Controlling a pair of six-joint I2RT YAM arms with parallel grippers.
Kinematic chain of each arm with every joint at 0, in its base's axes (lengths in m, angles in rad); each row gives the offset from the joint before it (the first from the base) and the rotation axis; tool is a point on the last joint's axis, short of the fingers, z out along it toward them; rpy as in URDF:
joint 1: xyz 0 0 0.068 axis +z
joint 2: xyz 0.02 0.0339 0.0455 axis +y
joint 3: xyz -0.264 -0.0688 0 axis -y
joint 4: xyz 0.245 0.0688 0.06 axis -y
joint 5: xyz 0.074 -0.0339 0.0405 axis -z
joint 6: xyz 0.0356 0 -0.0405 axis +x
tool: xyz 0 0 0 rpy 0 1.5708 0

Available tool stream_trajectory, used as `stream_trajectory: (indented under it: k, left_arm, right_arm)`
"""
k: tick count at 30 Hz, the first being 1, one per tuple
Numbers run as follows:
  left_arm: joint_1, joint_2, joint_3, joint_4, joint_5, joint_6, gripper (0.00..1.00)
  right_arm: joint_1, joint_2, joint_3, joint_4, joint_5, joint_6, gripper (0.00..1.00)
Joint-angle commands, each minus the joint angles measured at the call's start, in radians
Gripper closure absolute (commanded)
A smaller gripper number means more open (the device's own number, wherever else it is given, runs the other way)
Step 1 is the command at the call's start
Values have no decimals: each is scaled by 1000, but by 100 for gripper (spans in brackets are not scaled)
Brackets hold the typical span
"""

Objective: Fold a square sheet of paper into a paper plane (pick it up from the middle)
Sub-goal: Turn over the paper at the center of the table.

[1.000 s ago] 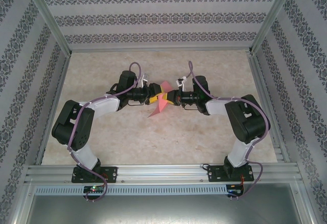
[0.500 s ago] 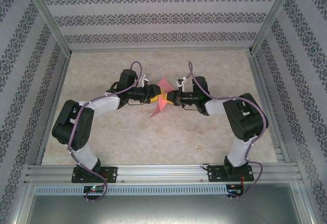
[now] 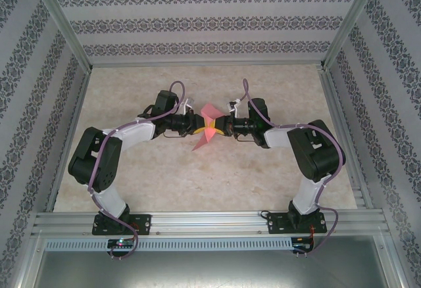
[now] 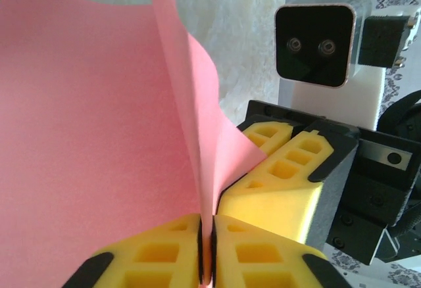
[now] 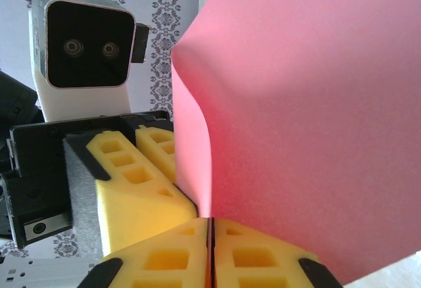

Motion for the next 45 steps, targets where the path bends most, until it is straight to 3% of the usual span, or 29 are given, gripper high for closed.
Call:
stream_trajectory:
  k: [1,9,13,18,23,29,34,45]
  left_arm:
    - [2,13,29,-30,-8,31,88]
    - [2,13,16,32,-20,-36,92]
    - [2,12,13,55,-20,-57,93]
    - [2,12,10,89,-18,-88,92]
    - [1,5,4,108,-16,-104,92]
    - [-3,2,-16,121,-11,-107,92]
    - [-2,-3,-29,129,-12,-110,92]
    - [-2,13,-20,84,-20,-71,88]
  right_arm:
    - [-14,-21,-13,11,-14,-15,88]
    - [-35,-154,-43,-234,45,-155,58]
    - [-37,-231,-62,-370,97,-209,50]
    - [9,-243,-101,-320,132,-125,41]
    - [43,-194,-129,-138,152,10,36]
    - [70,-100,-137,133,161,185,37]
    - [75,-26,-158,320,164,293,47]
    - [75,-31,-164,306,164,275,73]
